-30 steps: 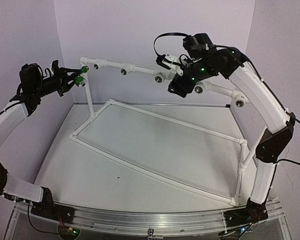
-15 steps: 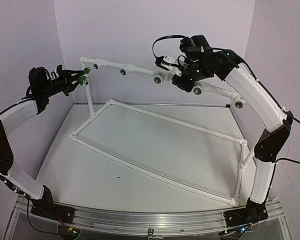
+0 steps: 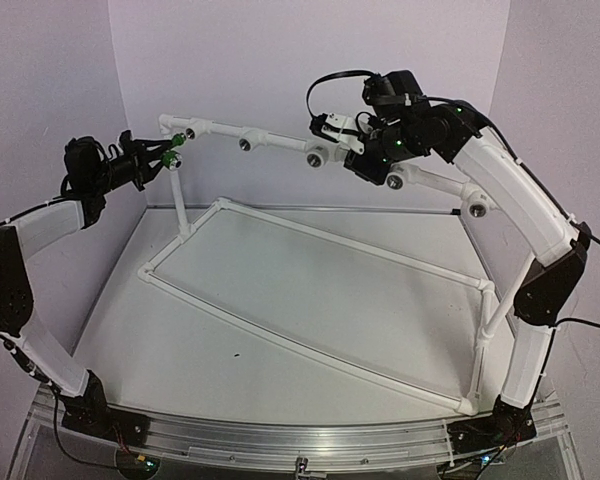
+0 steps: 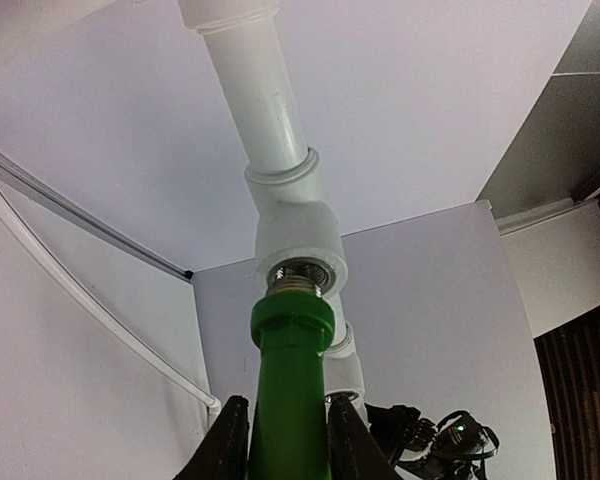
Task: Install the water faucets
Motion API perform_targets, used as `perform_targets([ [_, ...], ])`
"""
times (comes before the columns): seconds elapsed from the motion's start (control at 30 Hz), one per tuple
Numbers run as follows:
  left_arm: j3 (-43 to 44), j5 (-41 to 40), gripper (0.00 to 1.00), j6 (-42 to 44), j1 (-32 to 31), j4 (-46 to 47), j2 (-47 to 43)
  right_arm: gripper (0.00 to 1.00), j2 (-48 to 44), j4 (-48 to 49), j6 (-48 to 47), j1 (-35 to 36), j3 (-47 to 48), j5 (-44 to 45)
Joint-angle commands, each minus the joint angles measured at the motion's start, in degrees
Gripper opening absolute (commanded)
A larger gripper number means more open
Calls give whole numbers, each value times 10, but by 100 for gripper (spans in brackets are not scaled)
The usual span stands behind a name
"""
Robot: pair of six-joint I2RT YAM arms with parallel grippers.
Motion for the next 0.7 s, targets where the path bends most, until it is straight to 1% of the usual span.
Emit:
perform_targets([
  [0.0, 35, 12, 0, -12, -4, 56, 10, 0, -11, 4, 80, 8, -14, -48],
  [0.37, 60, 11, 0, -14, -16, 60, 29, 0, -9, 3, 71, 15, -18, -71],
  [0.53, 57, 1, 0, -17, -18, 58, 31, 0, -10, 1, 64, 18, -21, -87],
  [0.67, 62, 9, 0, -18, -26, 60, 39, 0, -10, 2, 66, 20, -24, -89],
])
